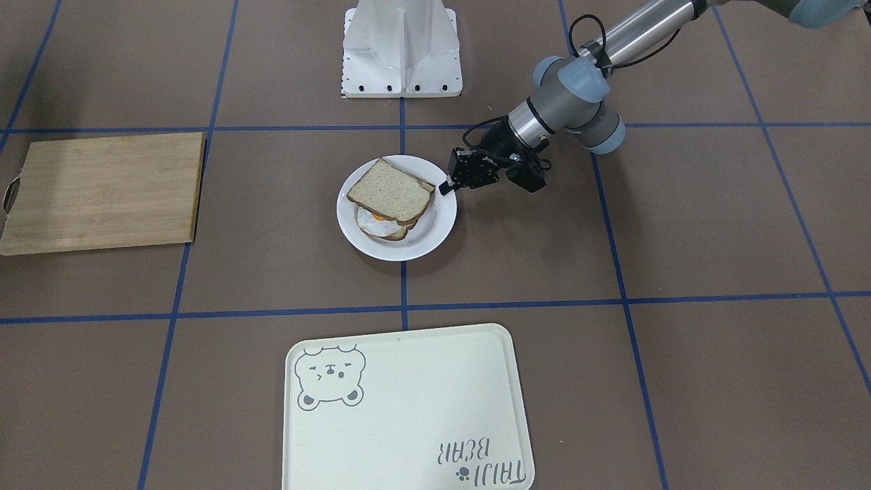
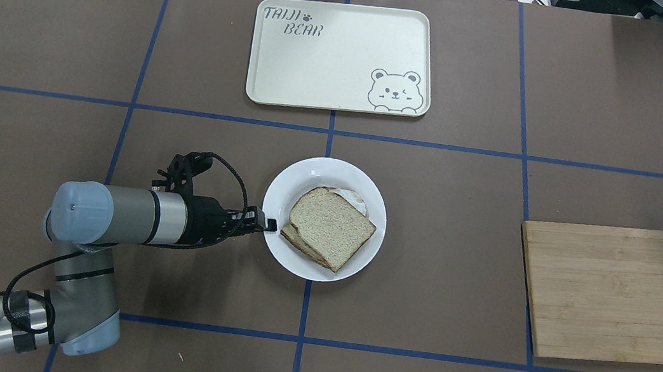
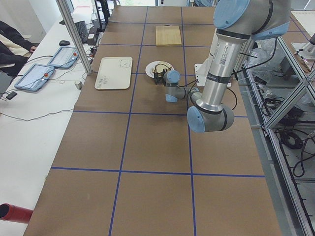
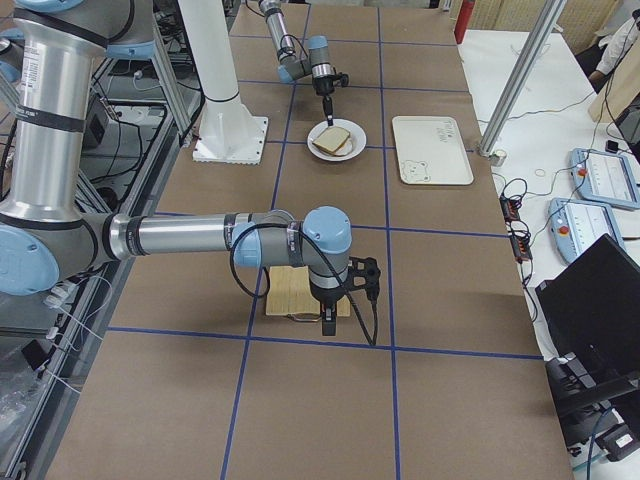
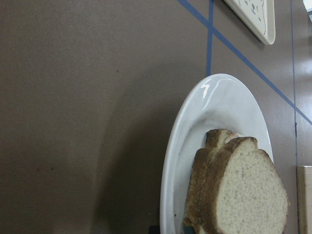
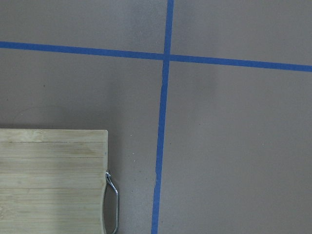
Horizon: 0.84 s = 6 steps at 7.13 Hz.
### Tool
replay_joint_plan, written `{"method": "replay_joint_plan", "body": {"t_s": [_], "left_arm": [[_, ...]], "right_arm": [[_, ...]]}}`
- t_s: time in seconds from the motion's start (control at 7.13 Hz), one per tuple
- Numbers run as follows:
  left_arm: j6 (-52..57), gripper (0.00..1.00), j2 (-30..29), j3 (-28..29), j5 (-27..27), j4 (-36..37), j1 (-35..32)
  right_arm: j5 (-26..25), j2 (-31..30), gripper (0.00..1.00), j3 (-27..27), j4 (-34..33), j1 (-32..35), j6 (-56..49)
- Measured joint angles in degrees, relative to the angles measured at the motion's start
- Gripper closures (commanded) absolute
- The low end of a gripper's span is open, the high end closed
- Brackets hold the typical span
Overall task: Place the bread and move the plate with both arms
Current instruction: 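Lift the plate with the left gripper and carry it onto the tray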
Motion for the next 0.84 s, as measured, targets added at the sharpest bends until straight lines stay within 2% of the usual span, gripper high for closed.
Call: {"method": "replay_joint_plan", "body": {"t_s": [0.56, 0.84], "left_arm": [[-12.1, 1.00, -0.7, -0.6, 1.4, -8.4, -0.1], [-18.4, 1.00, -4.1, -0.1, 8.6, -7.7, -1.0]], "right_arm": [[0.0, 0.1, 0.00, -0.1, 0.0, 0.0, 0.0], [0.0, 0.2, 0.00, -0.2, 0.0, 0.0, 0.0]]}}
